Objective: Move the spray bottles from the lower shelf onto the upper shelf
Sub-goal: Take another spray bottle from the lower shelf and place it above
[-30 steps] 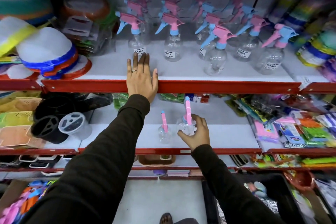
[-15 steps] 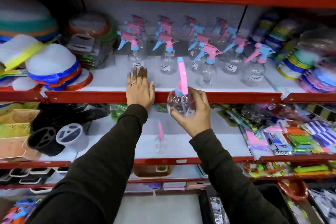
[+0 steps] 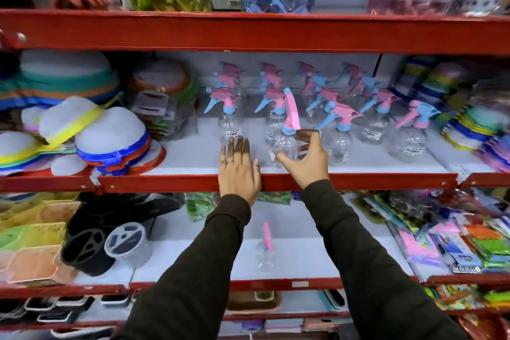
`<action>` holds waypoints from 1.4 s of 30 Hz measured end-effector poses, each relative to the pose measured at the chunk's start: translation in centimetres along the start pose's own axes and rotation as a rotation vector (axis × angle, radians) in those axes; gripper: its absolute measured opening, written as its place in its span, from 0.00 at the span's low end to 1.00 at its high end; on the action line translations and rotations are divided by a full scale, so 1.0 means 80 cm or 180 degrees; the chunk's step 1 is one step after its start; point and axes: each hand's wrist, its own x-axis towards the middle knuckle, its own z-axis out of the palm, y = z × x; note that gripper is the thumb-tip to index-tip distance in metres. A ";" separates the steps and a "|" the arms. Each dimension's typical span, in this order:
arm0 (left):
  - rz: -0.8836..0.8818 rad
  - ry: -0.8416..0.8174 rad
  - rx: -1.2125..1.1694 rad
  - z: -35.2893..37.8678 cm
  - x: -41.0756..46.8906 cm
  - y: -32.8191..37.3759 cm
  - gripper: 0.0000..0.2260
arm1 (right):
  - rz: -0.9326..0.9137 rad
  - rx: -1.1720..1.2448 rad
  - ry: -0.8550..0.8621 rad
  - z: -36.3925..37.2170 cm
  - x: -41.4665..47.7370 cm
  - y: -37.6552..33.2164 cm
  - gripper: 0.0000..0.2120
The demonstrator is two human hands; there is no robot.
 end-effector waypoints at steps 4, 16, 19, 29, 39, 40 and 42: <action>0.0004 0.0108 -0.0056 0.002 0.001 0.000 0.29 | 0.0170 -0.0133 -0.0144 0.009 0.012 0.017 0.31; -0.0003 0.0142 0.0040 0.001 -0.005 0.002 0.27 | 0.0099 -0.0347 -0.0226 0.012 0.009 0.024 0.41; -0.0079 0.0097 0.0066 -0.003 0.006 0.006 0.28 | 0.0103 -0.0489 -0.0067 0.016 0.024 0.014 0.42; -0.0091 0.0092 0.0048 -0.002 -0.002 0.005 0.29 | 0.0037 -0.0510 -0.0238 0.016 0.024 0.015 0.33; -0.0103 0.0070 0.0059 -0.003 -0.001 0.007 0.29 | 0.0104 -0.0605 -0.0115 0.016 0.023 0.015 0.39; -0.0107 0.0087 0.0041 -0.003 -0.001 0.007 0.29 | 0.0119 -0.0622 -0.0120 0.016 0.023 0.015 0.37; -0.0105 0.0099 0.0034 -0.003 -0.002 0.007 0.29 | 0.0103 -0.0623 -0.0137 0.017 0.025 0.017 0.35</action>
